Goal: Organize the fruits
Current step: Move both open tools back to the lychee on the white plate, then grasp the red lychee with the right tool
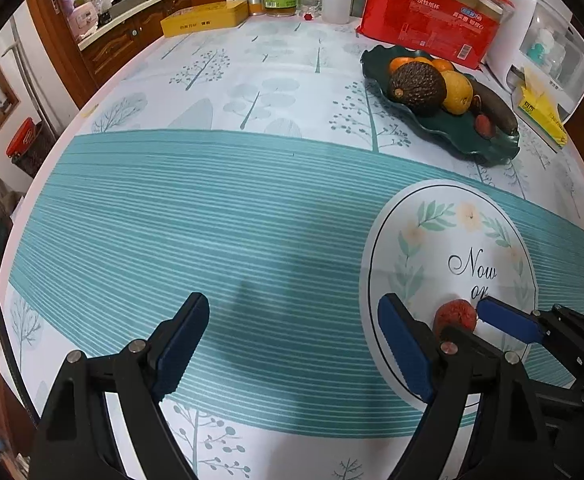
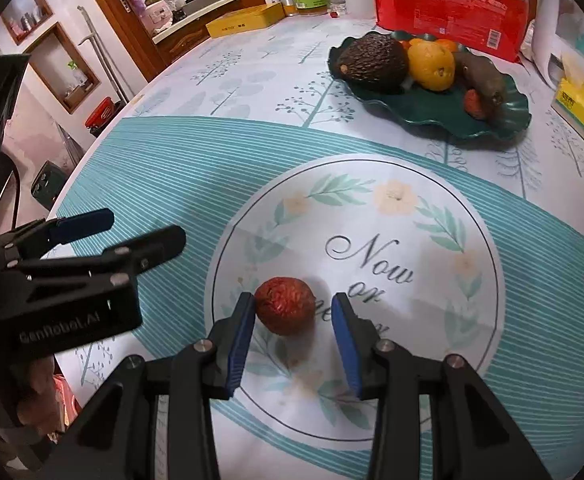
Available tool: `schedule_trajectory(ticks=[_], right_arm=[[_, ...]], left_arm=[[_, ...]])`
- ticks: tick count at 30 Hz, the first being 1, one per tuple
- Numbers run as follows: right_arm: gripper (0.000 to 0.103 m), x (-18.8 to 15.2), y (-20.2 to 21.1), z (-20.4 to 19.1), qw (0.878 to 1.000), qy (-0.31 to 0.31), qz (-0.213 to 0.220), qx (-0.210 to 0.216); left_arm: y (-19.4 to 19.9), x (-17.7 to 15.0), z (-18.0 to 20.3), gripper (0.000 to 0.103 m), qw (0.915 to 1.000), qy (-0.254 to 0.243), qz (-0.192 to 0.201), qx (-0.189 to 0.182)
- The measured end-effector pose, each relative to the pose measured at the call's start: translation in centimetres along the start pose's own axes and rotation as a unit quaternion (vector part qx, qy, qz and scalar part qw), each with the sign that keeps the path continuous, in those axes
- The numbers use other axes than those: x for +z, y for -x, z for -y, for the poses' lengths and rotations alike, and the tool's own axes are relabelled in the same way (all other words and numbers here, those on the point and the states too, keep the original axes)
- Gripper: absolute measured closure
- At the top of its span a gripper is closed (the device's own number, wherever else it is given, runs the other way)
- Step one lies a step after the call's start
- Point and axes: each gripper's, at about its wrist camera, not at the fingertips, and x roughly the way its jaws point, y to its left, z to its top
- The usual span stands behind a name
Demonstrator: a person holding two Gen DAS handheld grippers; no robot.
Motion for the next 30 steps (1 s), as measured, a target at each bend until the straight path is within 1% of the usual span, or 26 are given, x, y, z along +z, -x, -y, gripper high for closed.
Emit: schedule_trajectory(ticks=[4,5,6,14,22,27,29,30], right_arm=[[0.063,0.1,-0.7,-0.5,1.0,0.008,-0.006,0.005],[0.065,0.1,-0.8,-0.6,1.0,0.009,-0.007,0.006],[0.071,0.1,-1.0,-0.6,1.0,0.01,-0.008,0.008],[0.072,0.3,-0.7,-0.5,1.0,0.005,-0.007,0.012],[0.073,1.4,1.8,0.8,1.0,-0.022,0.015,0.013],[0.073,2.7,3.8,1.5,0.999,-0.033,0.036,0.006],[0.073,3.4,4.8,1.7,0.998,-0.036,0.046,0.002],[0.073,3.8,5.3,1.8,0.998,-0.037,0.05,-0.001]], left_arm=[[-0.1,-0.1,-0.1,0.018,1.0,0.002,-0.001,-0.001],[-0.1,-0.1,-0.1,0.018,1.0,0.003,-0.001,-0.001],[-0.1,-0.1,-0.2,0.018,1.0,0.003,-0.002,-0.001],[0.0,0.1,-0.2,0.017,1.0,0.003,-0.005,-0.008],[0.7,1.2,0.7,0.017,0.9997,-0.005,-0.005,-0.022],[2.0,2.6,1.5,0.017,0.9993,-0.017,0.005,-0.034],[2.7,3.6,1.9,0.016,0.9988,-0.023,0.01,-0.041],[3.0,4.0,2.1,0.013,0.9986,-0.026,0.011,-0.045]])
